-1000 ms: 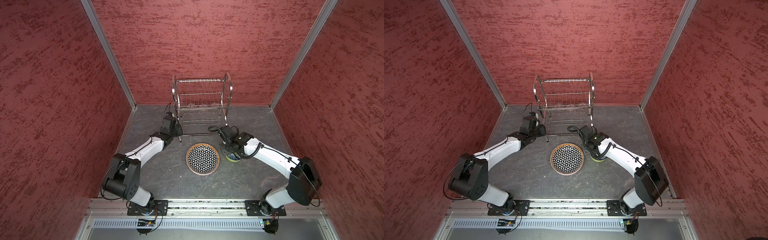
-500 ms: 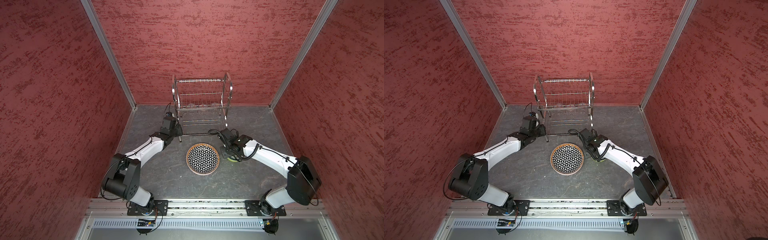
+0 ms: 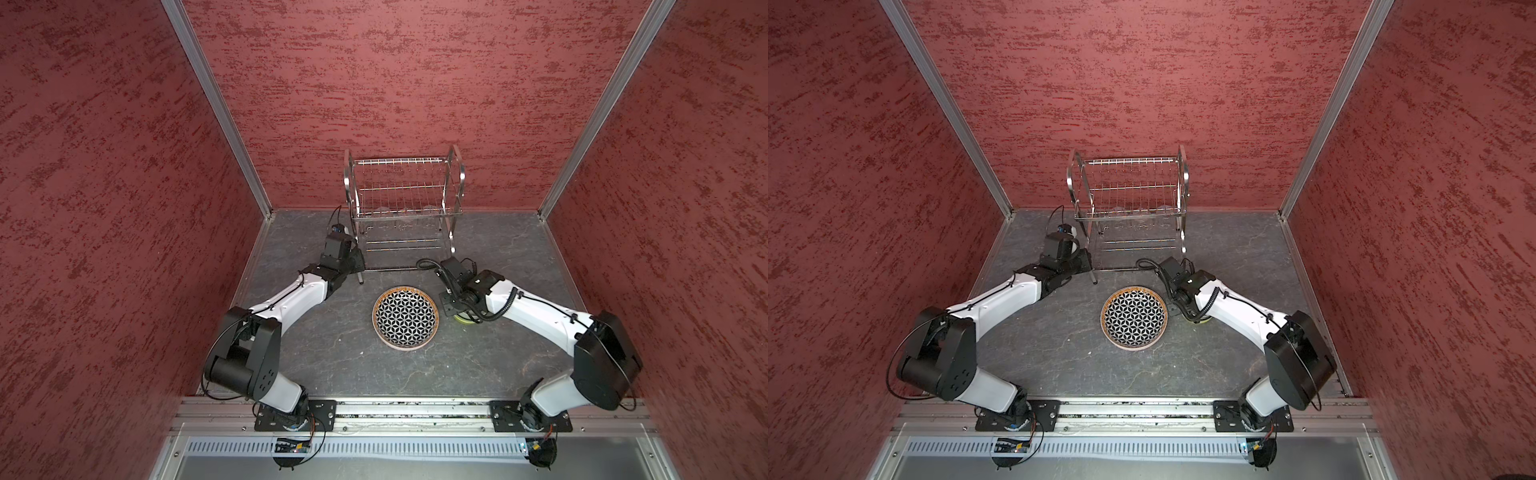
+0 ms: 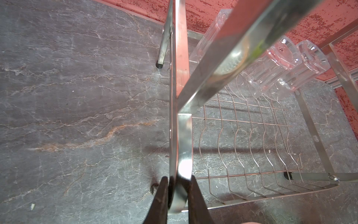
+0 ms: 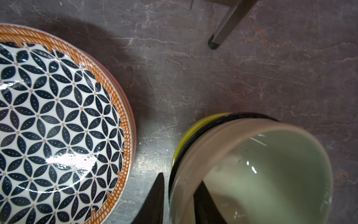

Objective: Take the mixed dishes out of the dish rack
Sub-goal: 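Lower the pale green bowl onto the blue floral bowl stack, then open the right gripper to release the pale green bowl on the stack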

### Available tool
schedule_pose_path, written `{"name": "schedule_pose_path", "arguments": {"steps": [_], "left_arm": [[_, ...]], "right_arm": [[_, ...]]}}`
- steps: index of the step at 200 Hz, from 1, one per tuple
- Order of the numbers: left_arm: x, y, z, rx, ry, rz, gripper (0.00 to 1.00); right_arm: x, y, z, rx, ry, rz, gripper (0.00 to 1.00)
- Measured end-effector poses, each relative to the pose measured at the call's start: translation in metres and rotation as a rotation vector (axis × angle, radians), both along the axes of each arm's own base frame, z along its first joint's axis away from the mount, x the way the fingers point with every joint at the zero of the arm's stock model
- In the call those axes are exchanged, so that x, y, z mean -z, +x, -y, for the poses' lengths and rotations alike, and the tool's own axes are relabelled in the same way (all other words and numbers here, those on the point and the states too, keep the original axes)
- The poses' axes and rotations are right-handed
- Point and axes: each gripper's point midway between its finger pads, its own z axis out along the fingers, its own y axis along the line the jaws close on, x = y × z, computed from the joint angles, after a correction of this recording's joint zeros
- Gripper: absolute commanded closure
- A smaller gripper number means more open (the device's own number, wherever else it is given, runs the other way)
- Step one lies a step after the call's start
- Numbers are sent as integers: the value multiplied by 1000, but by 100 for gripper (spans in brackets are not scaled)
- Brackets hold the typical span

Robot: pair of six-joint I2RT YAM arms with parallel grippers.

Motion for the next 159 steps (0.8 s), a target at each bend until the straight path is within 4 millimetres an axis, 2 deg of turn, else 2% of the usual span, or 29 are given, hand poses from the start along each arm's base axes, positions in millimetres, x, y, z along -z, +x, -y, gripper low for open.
{"name": "schedule_pose_path", "arguments": {"steps": [52,90,159], "left_arm": [[0,0,0,0,-1,0,87],[0,0,0,1,-1,0,87],[0,0,0,2,-2,0,87]], "right_arm": [[-11,-6,-2,2,42,-1,64],[-29,-10,-5,2,102,26,79],[-18,-13,-3,2,79,-6,94]]}}
